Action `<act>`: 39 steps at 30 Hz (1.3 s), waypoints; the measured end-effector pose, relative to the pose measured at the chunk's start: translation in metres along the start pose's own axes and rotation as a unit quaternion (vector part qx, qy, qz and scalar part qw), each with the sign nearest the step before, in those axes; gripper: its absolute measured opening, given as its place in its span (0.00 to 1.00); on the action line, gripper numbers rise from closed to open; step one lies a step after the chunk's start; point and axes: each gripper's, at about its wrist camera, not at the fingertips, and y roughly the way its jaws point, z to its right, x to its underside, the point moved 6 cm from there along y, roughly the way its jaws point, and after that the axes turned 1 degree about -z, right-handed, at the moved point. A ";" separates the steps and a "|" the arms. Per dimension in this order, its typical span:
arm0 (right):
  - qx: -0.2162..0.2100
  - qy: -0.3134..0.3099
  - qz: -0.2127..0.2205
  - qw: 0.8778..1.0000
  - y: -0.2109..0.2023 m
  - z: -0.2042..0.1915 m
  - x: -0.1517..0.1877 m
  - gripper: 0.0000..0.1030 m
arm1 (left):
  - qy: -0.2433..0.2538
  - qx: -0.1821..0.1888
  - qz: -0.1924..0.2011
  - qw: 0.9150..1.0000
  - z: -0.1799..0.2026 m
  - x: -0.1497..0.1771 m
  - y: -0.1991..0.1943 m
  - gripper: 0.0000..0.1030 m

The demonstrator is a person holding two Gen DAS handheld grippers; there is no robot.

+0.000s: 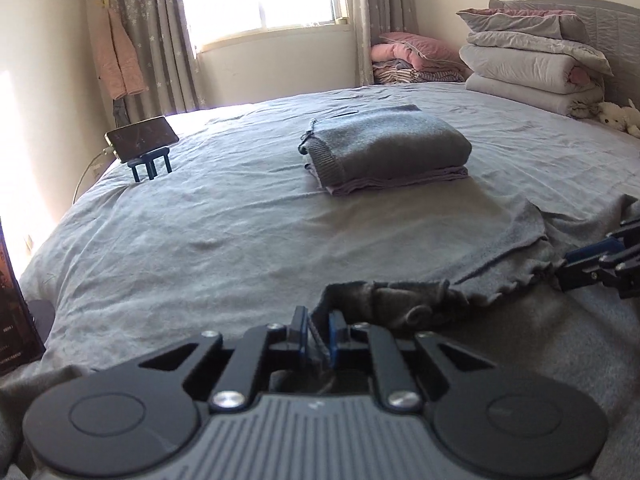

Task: Fold clothes
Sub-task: 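Fold the hem toward the collar with both grippers and release, then grasp the side edge of the grey fleece with the left gripper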

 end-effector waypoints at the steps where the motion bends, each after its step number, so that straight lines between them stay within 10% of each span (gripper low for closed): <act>1: -0.003 0.003 0.001 1.000 0.004 0.000 -0.004 0.35 | -0.019 -0.012 0.001 1.000 -0.008 -0.004 0.008 0.11; 10: 0.031 0.064 0.022 0.997 0.055 0.024 -0.058 0.35 | -0.155 -0.073 -0.006 0.985 -0.063 -0.023 0.051 0.24; 22: 0.017 0.048 0.022 0.998 0.030 0.058 -0.043 0.35 | -0.171 0.103 -0.046 0.979 -0.054 -0.015 0.020 0.37; 25: 0.028 0.029 0.022 0.999 0.035 0.052 -0.036 0.35 | -0.127 0.076 -0.056 0.987 -0.043 -0.006 0.023 0.27; 26: 0.039 0.018 0.024 0.999 0.037 0.049 -0.035 0.25 | -0.125 0.066 -0.049 0.989 -0.043 -0.006 0.023 0.05; 28: 0.057 -0.002 0.029 0.998 0.038 0.044 -0.033 0.07 | -0.121 0.045 -0.036 0.991 -0.043 -0.004 0.025 0.06; 39: 0.110 -0.020 0.037 0.993 0.040 0.036 -0.030 0.13 | -0.094 -0.041 -0.024 0.994 -0.041 0.001 0.037 0.15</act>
